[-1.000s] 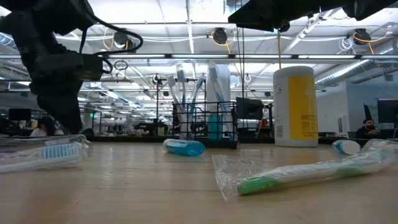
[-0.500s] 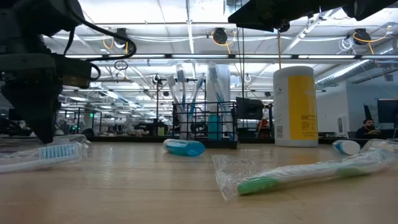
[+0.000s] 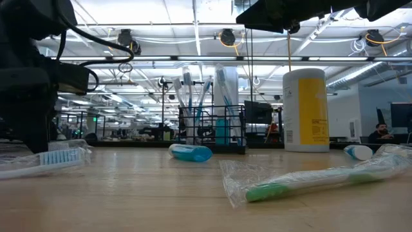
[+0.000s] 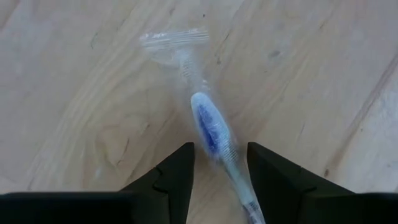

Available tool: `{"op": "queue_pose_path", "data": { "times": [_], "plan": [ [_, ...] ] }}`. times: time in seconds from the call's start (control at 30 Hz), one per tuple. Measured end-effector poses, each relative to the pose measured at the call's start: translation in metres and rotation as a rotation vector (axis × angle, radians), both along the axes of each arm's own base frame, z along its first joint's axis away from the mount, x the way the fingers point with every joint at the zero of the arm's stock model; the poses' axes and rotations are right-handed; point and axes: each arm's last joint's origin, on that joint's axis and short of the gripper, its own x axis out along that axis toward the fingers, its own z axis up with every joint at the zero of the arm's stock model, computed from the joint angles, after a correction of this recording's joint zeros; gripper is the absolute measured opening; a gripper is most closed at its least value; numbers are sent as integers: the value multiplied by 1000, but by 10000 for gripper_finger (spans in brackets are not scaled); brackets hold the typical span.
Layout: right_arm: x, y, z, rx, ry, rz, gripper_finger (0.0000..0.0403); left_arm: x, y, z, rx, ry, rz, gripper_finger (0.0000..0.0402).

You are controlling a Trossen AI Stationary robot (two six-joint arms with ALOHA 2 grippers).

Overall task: Pick & Place toothbrushing station
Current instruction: Put the purple toothbrush into the black wire organizer

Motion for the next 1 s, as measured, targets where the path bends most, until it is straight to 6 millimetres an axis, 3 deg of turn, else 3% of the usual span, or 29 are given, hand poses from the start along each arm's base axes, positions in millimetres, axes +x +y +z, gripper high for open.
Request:
{"op": "queue_pose_path", "data": {
  "times": [0.1,0.33,0.57,0.7,0.87,1.0],
  "plan": [
    [0,0,0,0,-1,0,199,0,0,-3,14,19,0,127],
    [0,0,0,0,0,1,199,-1,2,2,46,-30,8,17],
    [0,0,0,0,0,1,199,3,5,23,77,-236,46,25],
    [0,0,0,0,0,1,199,10,9,49,153,-479,37,8],
    [0,0,0,6,-3,15,199,13,21,104,313,-883,41,18],
    [4,-1,0,25,-19,187,198,7,30,148,452,-1182,-15,8]
  ]
}}
